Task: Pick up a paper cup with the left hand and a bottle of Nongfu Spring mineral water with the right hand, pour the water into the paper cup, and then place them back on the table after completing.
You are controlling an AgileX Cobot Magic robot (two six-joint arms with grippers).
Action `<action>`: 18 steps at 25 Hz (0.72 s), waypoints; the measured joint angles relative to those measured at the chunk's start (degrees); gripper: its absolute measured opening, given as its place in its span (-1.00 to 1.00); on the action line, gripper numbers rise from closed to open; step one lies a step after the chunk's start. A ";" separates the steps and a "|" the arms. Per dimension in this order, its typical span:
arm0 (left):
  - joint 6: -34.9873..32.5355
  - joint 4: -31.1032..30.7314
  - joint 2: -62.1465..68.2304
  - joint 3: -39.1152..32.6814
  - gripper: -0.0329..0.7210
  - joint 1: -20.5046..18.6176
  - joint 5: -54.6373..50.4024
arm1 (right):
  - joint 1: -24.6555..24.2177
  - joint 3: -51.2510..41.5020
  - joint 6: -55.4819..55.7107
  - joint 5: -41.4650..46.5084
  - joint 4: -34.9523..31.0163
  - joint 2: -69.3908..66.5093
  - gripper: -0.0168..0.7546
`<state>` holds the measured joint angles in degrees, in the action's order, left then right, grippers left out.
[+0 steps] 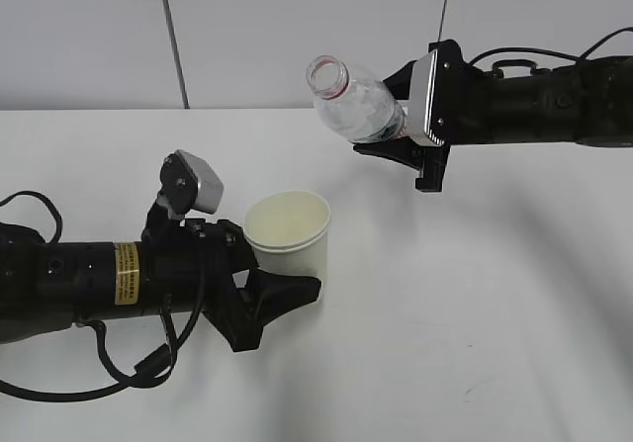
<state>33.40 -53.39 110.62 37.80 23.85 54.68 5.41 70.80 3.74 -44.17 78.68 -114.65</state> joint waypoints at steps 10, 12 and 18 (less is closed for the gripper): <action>0.28 0.00 0.00 0.00 0.25 0.00 -2.71 | 0.00 0.00 -5.39 0.87 0.25 -0.10 0.28; 0.34 0.00 0.00 0.00 0.25 0.00 -2.71 | 0.00 0.27 -6.45 0.87 0.37 -0.10 0.28; 0.44 -0.81 0.00 1.20 0.25 0.87 -2.87 | 1.94 1.94 -7.53 5.12 0.45 -0.10 0.28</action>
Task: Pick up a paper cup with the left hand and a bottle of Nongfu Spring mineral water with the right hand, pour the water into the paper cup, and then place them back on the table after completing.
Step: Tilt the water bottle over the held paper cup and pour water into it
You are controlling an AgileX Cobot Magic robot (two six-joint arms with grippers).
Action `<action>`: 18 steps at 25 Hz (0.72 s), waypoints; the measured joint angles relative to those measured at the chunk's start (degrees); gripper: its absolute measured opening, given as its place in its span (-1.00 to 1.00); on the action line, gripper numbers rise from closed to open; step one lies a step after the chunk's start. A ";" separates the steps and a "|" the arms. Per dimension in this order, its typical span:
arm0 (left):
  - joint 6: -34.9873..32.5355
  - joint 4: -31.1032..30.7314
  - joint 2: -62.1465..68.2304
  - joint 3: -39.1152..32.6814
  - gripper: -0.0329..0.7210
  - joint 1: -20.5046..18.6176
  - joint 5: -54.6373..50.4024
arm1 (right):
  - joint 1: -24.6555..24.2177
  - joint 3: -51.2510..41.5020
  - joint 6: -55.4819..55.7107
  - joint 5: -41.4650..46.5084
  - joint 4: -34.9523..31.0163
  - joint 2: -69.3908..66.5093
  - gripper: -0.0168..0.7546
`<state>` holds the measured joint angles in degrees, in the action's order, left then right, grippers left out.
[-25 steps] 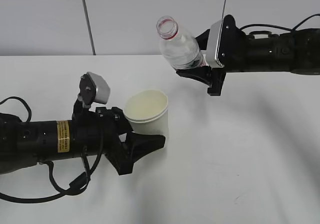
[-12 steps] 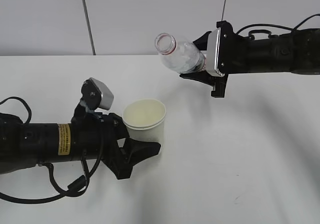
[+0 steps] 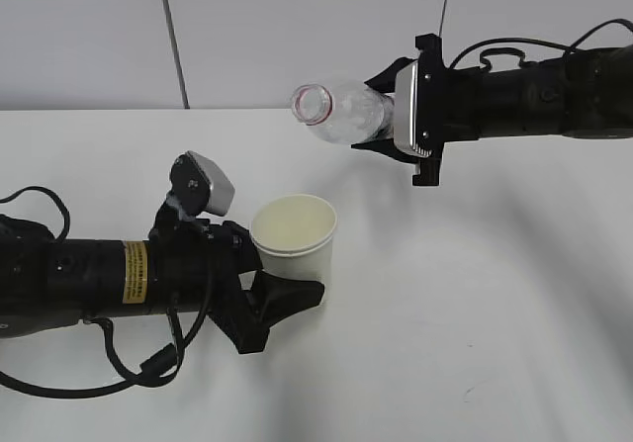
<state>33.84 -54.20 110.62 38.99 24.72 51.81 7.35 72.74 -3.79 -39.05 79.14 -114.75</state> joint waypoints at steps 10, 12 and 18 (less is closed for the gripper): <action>0.18 0.97 0.00 0.04 0.25 0.62 -3.25 | 0.62 1.36 -4.78 2.60 0.00 0.00 0.28; 0.18 2.42 0.00 0.04 0.25 0.67 -3.25 | 0.62 1.36 -6.05 2.72 0.00 0.00 0.28; 0.18 4.14 0.00 0.04 0.25 0.67 -3.19 | 0.62 1.36 -10.40 2.72 0.00 0.00 0.28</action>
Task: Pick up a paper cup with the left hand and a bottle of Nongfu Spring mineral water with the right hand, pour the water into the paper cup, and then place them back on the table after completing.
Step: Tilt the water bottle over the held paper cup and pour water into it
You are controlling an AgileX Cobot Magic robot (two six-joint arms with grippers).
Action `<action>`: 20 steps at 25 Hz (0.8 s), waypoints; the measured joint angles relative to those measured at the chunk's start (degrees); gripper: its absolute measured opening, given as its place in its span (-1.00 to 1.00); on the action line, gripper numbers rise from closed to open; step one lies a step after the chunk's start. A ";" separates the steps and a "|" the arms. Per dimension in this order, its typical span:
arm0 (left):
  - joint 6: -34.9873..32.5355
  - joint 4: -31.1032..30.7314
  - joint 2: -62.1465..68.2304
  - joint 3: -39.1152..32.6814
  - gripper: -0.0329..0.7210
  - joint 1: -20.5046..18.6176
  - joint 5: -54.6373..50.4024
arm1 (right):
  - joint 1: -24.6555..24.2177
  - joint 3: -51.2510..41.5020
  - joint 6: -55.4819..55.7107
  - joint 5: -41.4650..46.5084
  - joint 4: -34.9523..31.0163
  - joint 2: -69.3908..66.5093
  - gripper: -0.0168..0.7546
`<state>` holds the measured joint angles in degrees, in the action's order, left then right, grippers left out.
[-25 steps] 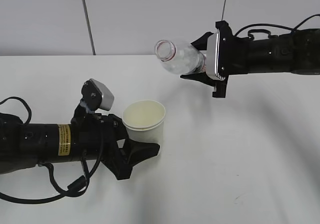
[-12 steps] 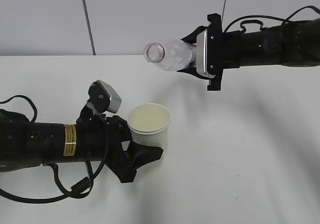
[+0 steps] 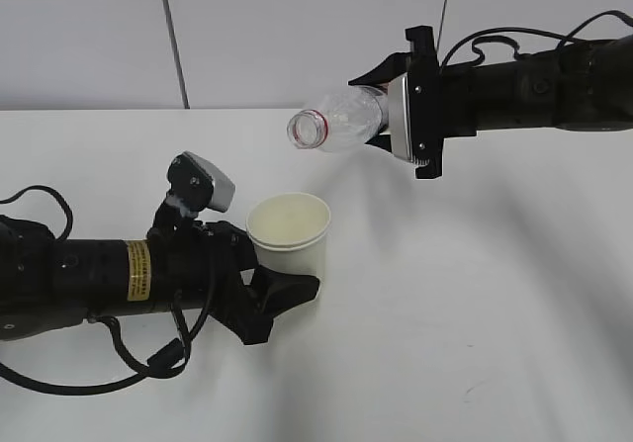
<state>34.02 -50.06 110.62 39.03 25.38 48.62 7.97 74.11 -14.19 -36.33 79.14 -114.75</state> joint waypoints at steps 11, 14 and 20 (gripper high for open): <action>0.00 -2.83 0.00 0.00 0.25 0.00 0.60 | 0.00 0.00 -5.46 0.10 0.00 0.00 0.28; 0.00 -2.89 0.00 0.00 0.25 0.00 0.62 | 0.00 0.00 -7.16 0.10 -0.10 0.00 0.28; 0.00 -3.05 0.00 0.00 0.25 0.00 0.62 | 0.00 0.00 -9.48 0.10 -0.10 0.00 0.28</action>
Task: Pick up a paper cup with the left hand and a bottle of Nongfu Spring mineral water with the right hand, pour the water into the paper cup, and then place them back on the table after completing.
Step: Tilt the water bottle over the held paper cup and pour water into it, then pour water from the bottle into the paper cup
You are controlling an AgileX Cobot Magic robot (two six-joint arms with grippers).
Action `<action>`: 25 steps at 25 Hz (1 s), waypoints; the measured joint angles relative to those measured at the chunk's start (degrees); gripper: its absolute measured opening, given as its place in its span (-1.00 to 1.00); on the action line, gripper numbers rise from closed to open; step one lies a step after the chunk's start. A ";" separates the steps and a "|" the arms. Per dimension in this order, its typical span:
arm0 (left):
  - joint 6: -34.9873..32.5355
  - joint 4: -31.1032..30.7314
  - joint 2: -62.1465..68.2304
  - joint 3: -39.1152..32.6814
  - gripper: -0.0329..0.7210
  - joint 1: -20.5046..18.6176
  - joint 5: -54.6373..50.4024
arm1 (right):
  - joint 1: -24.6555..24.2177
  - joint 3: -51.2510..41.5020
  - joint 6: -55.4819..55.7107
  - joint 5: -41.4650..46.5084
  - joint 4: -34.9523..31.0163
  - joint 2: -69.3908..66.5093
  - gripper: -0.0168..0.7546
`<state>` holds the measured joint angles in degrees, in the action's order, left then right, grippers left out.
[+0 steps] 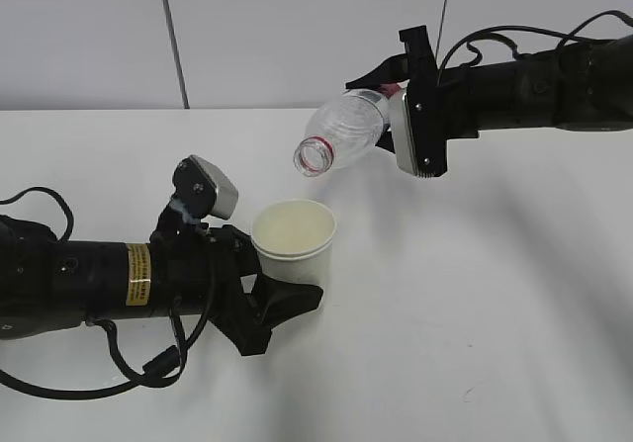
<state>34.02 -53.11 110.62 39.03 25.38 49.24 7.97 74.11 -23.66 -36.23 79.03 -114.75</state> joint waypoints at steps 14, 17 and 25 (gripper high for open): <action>0.00 0.00 0.00 0.00 0.25 0.05 0.84 | 0.00 1.02 -3.73 0.12 -0.98 0.00 0.28; 0.00 -0.07 0.00 0.00 0.25 0.05 0.84 | 0.00 1.25 -4.53 0.12 -1.04 0.00 0.28; 0.00 -0.44 0.00 0.00 0.25 0.05 0.89 | 0.12 1.25 -7.45 0.20 -1.12 0.00 0.28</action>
<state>34.02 -53.55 110.62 39.03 25.44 50.13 8.10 75.36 -31.11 -36.03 77.91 -114.75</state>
